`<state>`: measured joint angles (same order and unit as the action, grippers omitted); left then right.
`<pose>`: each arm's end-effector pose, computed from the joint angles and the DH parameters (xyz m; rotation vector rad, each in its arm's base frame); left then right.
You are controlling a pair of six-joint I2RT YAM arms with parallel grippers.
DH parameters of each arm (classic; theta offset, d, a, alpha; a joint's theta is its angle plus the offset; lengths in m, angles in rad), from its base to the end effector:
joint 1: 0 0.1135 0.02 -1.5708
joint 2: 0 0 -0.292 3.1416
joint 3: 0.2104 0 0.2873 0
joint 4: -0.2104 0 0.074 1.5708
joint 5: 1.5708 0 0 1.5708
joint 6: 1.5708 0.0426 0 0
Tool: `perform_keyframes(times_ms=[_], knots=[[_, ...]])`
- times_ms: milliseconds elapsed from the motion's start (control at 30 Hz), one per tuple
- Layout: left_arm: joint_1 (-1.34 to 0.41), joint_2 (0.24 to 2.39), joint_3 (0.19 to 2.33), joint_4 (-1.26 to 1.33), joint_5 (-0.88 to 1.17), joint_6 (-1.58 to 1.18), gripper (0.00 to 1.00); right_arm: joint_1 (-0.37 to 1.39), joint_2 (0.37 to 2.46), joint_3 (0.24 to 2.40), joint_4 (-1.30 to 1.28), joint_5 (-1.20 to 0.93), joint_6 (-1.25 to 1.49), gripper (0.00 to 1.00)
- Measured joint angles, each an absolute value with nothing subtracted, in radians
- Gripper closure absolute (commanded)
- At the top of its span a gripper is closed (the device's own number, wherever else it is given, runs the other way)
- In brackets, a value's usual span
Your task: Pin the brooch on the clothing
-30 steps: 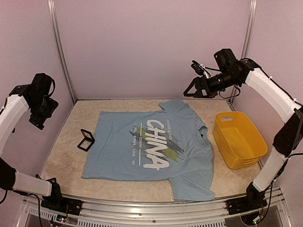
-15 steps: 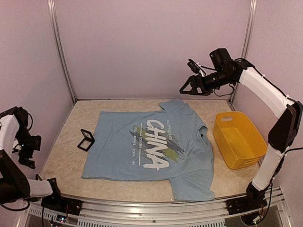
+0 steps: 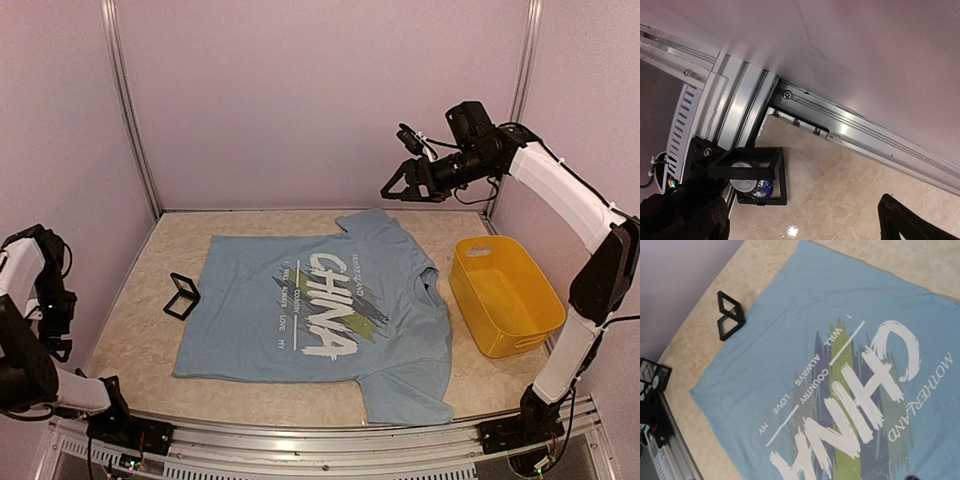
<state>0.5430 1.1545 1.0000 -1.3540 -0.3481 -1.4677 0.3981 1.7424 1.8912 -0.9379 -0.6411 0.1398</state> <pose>0.1602 0.1136 0.2828 -2.4589 1.5415 0.4164 0.3727 0.1844 0.4255 -0.6250 2.3020 1.0152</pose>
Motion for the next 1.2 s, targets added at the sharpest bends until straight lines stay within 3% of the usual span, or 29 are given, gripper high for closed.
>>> perform_keyframes(times_ms=[267, 567, 1200], knots=[[0.591, 1.187, 0.952, -1.353, -0.435, -1.405, 0.01, 0.398, 1.728, 1.866, -0.937, -0.661, 0.136, 0.14], [0.637, 1.181, 0.819, -1.297, -0.363, -1.471, 0.01, 0.398, 1.715, 1.851, -0.942, -0.661, 0.136, 0.14], [0.639, 1.231, 0.766, -1.235, -0.31, -1.518, 0.01, 0.398, 1.696, 1.884, -0.984, -0.654, 0.133, 0.14]])
